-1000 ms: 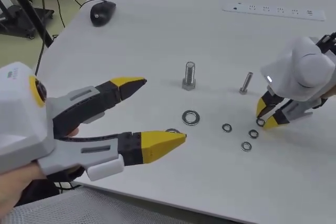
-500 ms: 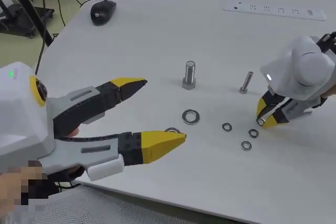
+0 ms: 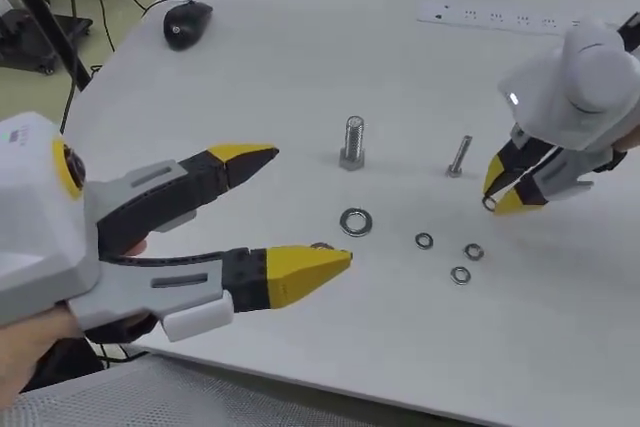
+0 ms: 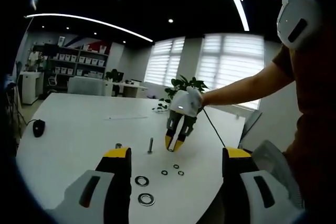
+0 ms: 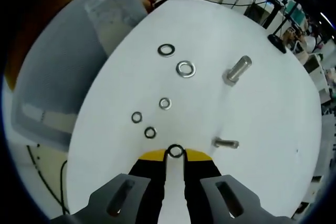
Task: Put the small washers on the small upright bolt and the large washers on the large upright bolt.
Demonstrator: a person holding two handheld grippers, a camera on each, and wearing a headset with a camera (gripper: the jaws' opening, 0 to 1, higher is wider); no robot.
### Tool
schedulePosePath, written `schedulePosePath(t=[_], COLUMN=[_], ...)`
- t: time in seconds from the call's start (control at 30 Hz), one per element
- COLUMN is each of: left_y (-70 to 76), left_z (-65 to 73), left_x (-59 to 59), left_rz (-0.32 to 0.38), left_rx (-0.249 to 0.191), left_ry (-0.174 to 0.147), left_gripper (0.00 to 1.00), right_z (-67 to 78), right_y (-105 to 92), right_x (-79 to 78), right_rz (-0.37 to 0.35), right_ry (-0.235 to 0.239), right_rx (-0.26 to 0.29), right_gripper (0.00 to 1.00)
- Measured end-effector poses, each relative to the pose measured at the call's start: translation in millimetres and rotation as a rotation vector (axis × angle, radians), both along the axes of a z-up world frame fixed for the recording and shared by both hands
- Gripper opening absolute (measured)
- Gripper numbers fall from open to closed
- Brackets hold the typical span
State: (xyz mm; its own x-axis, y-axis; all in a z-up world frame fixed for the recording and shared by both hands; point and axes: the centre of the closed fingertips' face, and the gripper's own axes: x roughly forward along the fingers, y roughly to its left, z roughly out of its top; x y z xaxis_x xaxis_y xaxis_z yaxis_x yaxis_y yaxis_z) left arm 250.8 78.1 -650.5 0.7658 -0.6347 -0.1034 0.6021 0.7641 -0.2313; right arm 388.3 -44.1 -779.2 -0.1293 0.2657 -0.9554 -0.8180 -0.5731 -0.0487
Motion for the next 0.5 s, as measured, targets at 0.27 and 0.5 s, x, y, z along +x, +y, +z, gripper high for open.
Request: schedulePosePath(t=[0.27, 0.5], left_y=[-1.2, 0.5], left_z=[-1.1, -0.1], left_x=[-0.9, -0.7], left_rz=[-0.013, -0.008], left_rx=[0.0, -0.001], left_ry=[0.004, 0.002], left_gripper=[0.7, 0.7], right_z=[19.4, 26.3], right_y=[15.5, 33.6], right_x=[29.1, 51.4], right_rz=[-0.043, -0.045], right_ry=[-0.048, -0.075], right_rx=[0.033, 0.04], right_gripper=[0.12, 0.12])
